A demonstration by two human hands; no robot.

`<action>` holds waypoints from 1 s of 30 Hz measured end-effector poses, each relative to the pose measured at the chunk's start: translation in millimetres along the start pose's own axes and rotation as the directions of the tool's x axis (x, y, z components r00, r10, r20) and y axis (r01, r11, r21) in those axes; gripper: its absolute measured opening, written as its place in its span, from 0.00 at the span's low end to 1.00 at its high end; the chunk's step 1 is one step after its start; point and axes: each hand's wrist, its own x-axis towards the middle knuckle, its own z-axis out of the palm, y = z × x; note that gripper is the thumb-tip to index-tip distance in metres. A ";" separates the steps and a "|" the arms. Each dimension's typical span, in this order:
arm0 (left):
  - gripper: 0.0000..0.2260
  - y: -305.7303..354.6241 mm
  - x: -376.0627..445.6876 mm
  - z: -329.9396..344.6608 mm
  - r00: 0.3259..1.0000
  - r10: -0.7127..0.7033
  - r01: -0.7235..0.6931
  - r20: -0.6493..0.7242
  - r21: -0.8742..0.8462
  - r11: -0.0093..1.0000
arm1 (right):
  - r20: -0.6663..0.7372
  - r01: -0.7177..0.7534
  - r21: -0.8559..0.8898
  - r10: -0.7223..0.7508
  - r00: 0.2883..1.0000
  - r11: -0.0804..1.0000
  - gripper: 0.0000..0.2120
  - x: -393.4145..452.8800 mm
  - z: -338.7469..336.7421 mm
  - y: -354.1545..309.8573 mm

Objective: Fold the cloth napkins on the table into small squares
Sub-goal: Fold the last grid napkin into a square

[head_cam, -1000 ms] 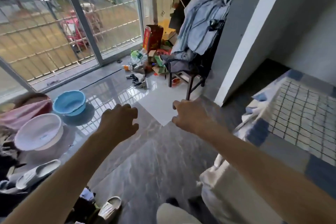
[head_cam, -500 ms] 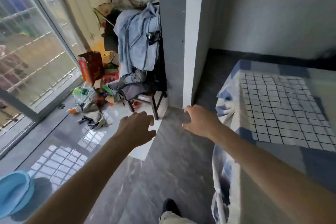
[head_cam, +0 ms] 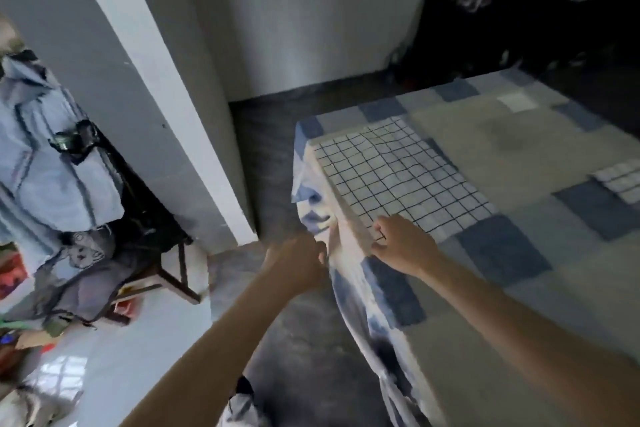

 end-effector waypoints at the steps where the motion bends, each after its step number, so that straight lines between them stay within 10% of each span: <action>1: 0.06 2.1 15.2 4.5 0.999 0.046 -0.046 0.029 0.001 0.999 | 0.012 -0.040 0.008 0.040 0.999 0.999 0.14 5.3 1.4 8.9; 19: 0.28 -100.5 293.3 13.2 0.820 0.537 -0.550 0.199 0.009 0.835 | -0.161 -0.666 0.164 0.686 0.710 0.728 0.22 134.5 64.4 46.1; 30: 0.29 -32.5 416.5 35.5 0.600 0.775 -0.799 0.200 0.109 0.591 | -0.442 -0.497 0.425 0.653 0.615 0.756 0.21 144.4 94.1 47.9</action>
